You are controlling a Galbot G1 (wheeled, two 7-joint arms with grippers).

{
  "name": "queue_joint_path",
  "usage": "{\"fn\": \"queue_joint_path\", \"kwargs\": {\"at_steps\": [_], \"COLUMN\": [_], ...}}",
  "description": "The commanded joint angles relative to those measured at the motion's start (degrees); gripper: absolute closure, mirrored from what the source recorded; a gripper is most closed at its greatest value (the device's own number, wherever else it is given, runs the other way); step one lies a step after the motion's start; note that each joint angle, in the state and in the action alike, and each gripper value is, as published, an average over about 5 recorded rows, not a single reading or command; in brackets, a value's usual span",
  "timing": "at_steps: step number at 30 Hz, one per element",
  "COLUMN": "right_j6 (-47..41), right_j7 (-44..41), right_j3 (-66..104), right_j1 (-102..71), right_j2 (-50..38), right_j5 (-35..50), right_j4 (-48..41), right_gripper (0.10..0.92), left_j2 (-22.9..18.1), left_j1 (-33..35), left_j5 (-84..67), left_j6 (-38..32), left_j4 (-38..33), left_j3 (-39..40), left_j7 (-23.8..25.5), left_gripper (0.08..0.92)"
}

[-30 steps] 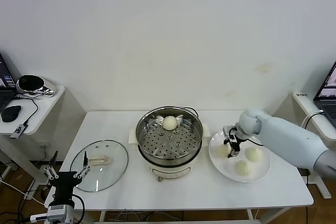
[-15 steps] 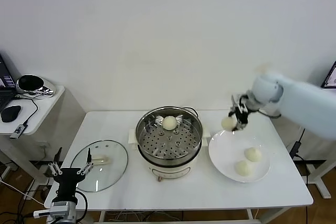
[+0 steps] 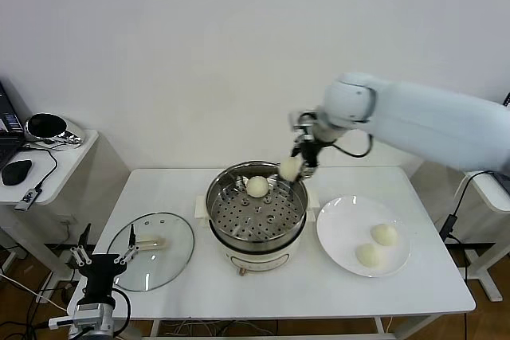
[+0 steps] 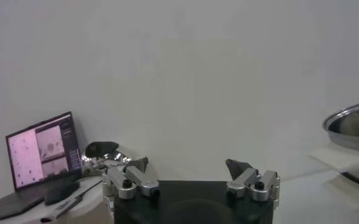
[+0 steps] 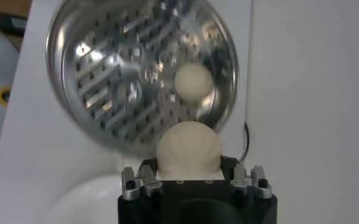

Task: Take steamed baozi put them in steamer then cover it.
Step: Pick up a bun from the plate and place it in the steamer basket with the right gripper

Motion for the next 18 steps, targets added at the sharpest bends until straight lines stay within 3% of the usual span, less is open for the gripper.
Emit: {"fn": "queue_joint_path", "kwargs": {"at_steps": [1,18], "right_j6": [-8.5,-8.6], "right_j7": [6.4,7.6], "right_j3": [-1.5,-0.6], "right_j1": [-5.9,-13.3], "right_j2": [19.5,26.7], "right_j5": [9.3,5.6], "right_j4": [-9.9,-20.3], "right_gripper": [0.397,0.397], "left_j2": [-0.3,-0.4], "left_j1": [0.1,0.0], "left_j5": [-0.3,-0.3], "left_j6": [-0.3,-0.8], "left_j4": [0.3,0.7], "left_j3": [-0.5,-0.8], "left_j7": [0.0,-0.2], "left_gripper": [0.177,0.177]}}
